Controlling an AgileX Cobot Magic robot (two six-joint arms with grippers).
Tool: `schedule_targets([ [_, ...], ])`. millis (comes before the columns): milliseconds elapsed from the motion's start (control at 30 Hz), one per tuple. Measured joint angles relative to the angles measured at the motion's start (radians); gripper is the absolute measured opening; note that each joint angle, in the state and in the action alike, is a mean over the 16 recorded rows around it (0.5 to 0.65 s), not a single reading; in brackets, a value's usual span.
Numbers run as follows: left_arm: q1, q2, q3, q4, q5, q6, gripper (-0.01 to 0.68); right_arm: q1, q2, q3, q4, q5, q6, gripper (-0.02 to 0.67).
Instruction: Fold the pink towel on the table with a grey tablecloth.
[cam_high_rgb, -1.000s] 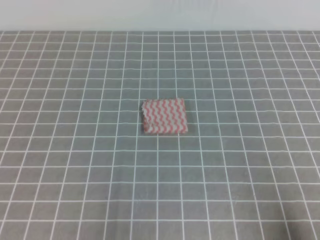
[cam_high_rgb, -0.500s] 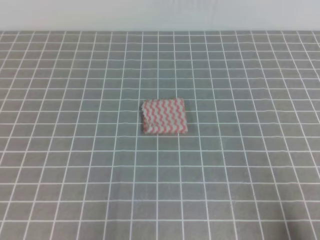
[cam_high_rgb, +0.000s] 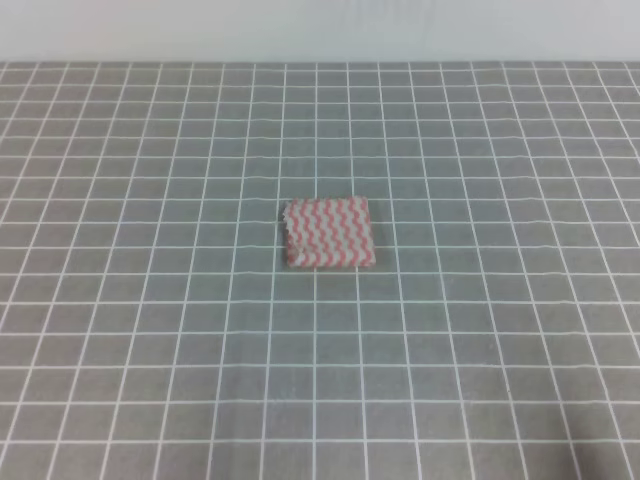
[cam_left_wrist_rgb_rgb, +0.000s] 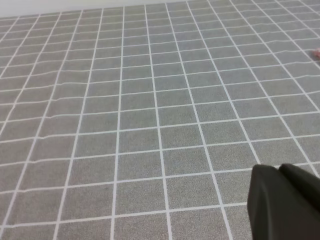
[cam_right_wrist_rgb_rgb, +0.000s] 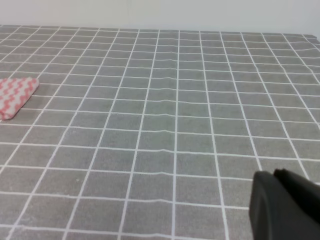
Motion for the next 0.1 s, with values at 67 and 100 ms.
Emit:
schedule_targets([
  [67,0.000,0.000,0.000,0.000,0.000,0.000,-0.001,0.000,0.000,0.000,0.000,0.000,0.000,-0.016],
  [100,0.000,0.000,0.000,0.000,0.000,0.000,-0.001,0.000,0.000,0.000,0.000,0.000,0.000,-0.016],
])
